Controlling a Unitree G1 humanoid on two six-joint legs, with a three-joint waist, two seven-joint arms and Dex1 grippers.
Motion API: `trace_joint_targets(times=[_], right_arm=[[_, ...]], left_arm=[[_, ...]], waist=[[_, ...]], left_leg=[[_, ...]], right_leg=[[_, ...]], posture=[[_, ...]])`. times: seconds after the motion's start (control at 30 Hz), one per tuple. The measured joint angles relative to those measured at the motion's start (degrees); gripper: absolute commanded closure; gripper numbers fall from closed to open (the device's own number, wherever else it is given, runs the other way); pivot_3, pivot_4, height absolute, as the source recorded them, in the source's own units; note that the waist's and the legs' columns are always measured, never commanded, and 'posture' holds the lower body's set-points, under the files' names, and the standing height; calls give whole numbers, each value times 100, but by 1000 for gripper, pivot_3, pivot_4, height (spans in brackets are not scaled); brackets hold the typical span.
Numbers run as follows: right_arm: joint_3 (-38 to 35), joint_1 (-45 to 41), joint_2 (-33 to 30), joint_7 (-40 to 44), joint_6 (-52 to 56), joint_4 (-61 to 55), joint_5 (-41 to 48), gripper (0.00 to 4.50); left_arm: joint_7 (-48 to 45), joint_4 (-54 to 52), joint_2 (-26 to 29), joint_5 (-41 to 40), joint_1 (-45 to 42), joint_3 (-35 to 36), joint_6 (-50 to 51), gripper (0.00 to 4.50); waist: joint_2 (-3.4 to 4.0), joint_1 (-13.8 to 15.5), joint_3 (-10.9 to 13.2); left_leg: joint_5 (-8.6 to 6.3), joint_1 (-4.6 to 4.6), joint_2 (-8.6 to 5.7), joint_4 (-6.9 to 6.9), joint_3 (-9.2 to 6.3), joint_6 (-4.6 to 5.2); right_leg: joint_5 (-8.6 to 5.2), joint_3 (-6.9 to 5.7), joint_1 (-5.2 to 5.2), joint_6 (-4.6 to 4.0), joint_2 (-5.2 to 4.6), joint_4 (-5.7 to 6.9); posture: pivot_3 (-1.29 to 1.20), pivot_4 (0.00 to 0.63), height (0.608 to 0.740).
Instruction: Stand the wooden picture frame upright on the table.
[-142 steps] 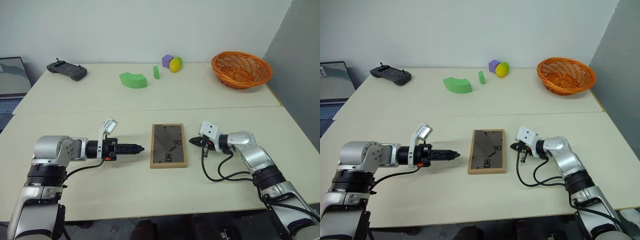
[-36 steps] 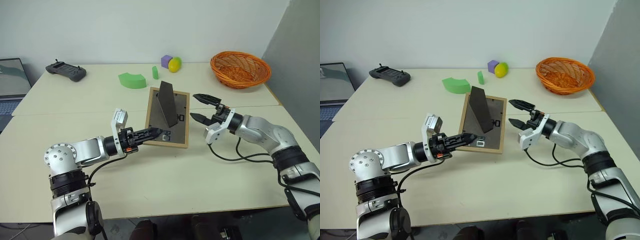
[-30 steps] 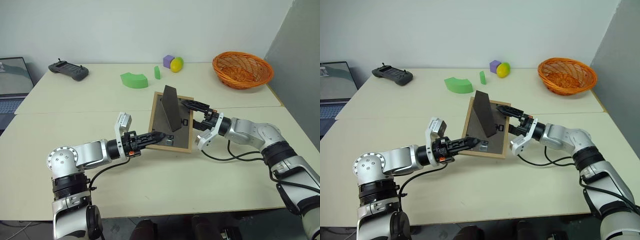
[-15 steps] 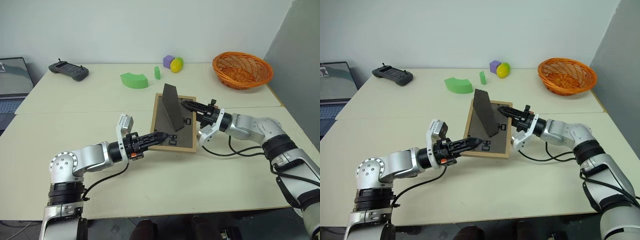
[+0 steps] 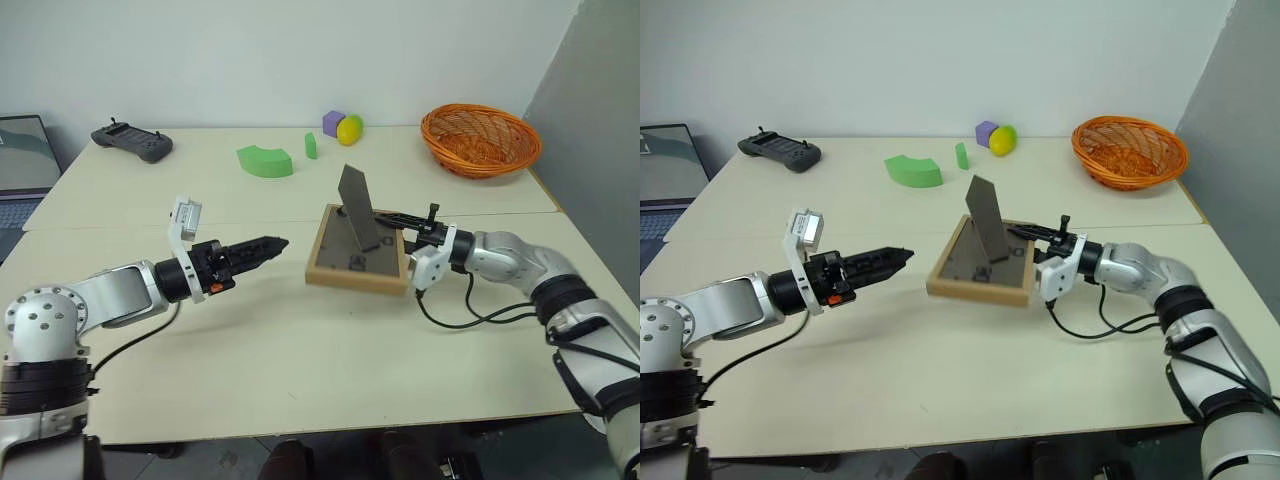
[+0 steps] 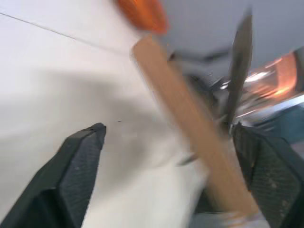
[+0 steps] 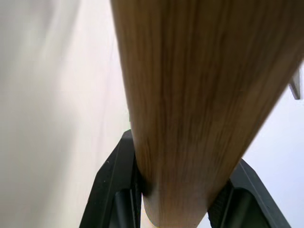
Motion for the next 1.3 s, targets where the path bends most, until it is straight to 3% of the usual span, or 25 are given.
trace_joint_targets(times=[0.1,0.17,0.3,0.43,0.67,0.9,0.97,1.3], right_arm=[[-311,177,489,2078,1905,-525,1793,3213],[-528,171,593,2716,2928,-852,2400,3213],[-1079,-111,867,3664,6120,-1162,3617,3213],[-1315,-428,1319,3822,7347,-818,3818,3213],[-1421,-488,1664,3855,7005,485,3167,3213],[-1492,-441,1763,3969,6472,875,2721,3213],[-1576,-440,1799,3974,6457,920,2663,2507],[-1768,57,1539,3952,6320,594,2376,211]], left_arm=[[-392,-705,74,1312,-37,-373,-671,0],[-556,-919,89,1879,9,-466,-971,0],[-765,-1409,-61,2754,295,-519,-1518,0],[-661,-1677,-521,2766,340,-469,-1577,0],[-801,-1858,-689,3479,631,-623,-1703,0],[-940,-1857,-859,3906,634,-781,-1784,0],[-1028,-1843,-940,3984,617,-781,-1785,0],[-1483,-1309,-963,4500,541,-791,-1927,0]], waist=[[12,38,7],[12,59,8],[13,67,8],[13,56,8],[13,74,8],[13,41,8],[13,41,8],[13,71,8]], left_leg=[[-2,-4,0,0,-5,2],[-5,-8,0,0,-9,8],[-17,-8,-1,-2,-8,28],[-20,-12,-2,-2,-7,34],[-21,-27,-6,0,-2,36],[-19,-26,-4,-1,-2,32],[-19,-25,-4,-1,-2,32],[-19,-27,-6,0,-2,32]], right_leg=[[0,-8,-4,-1,-3,2],[0,-12,-7,-1,-3,1],[0,-11,-10,-1,-5,4],[1,-12,-15,-1,-5,5],[1,-11,-29,0,-8,7],[1,-10,-30,0,-6,8],[1,-11,-30,0,-6,9],[1,-12,-28,0,-8,7]], posture=[[0,150,740],[0,150,740],[0,150,740],[0,150,740],[0,150,740],[0,150,740],[0,150,740],[0,150,740]])
